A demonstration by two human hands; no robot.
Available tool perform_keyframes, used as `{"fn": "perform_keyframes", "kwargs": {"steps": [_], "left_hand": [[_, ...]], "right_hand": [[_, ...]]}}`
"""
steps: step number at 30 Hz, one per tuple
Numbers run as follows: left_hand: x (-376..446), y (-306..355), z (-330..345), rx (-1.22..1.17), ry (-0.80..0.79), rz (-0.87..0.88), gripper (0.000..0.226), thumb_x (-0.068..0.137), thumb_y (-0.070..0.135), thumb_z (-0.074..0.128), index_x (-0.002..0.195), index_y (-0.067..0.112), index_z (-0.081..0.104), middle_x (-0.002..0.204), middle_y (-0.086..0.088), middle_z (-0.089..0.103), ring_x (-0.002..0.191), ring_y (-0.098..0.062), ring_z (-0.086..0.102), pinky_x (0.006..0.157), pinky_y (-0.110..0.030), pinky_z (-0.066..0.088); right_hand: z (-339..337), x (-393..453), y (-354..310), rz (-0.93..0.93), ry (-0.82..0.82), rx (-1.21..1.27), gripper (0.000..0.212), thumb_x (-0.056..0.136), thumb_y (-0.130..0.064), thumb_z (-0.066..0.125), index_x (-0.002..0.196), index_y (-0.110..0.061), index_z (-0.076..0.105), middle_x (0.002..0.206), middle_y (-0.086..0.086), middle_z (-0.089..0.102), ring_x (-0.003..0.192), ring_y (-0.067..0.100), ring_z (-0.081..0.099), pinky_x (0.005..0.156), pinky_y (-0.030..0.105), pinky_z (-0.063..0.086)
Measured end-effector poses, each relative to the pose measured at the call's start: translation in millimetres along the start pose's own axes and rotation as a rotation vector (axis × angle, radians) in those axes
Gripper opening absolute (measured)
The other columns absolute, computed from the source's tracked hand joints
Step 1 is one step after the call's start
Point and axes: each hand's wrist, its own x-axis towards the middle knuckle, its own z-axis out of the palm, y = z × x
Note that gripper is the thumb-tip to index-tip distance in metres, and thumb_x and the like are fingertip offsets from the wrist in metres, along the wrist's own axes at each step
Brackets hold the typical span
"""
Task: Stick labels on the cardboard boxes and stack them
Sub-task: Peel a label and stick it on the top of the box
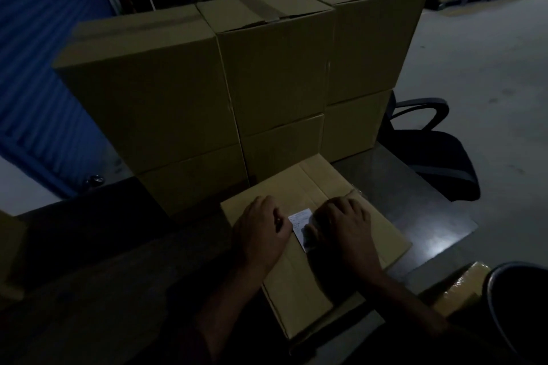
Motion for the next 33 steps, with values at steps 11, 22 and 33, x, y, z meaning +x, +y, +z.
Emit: {"fn": "perform_keyframes", "kwargs": {"steps": [11,22,33], "left_hand": [[-7.5,1.4,-1.6,-0.031,0.059,-0.026,0.031,0.087,0.029,0.074,0.081,0.030,0.043,0.083,0.012,0.047,0.076,-0.009,0.047,0.062,-0.028,0.041],[16.2,-1.2,-11.8,-0.077,-0.064,-0.188,0.091,0.092,0.047,0.077,0.165,0.021,0.029,0.172,-0.006,0.020,0.152,-0.026,0.032,0.113,-0.034,0.033],[11.7,-26.4,-26.0,0.106,0.010,-0.341,0.076,0.067,0.078,0.078,0.108,0.018,0.055,0.121,-0.009,0.053,0.110,-0.032,0.056,0.086,-0.041,0.044]], "right_hand": [[1.5,-3.2,1.3,-0.023,0.019,0.039,0.030,0.093,-0.054,0.057,0.108,-0.029,0.064,0.122,-0.006,0.058,0.117,0.020,0.050,0.102,0.039,0.033],[-5.3,-34.2,14.7,0.070,0.110,0.011,0.025,0.090,-0.049,0.063,0.107,-0.033,0.071,0.116,-0.007,0.061,0.111,0.020,0.051,0.091,0.040,0.038],[-18.2,26.9,35.9,-0.215,-0.067,-0.125,0.025,0.084,-0.050,0.058,0.101,-0.040,0.073,0.102,-0.012,0.061,0.097,0.015,0.054,0.078,0.033,0.036]]}}
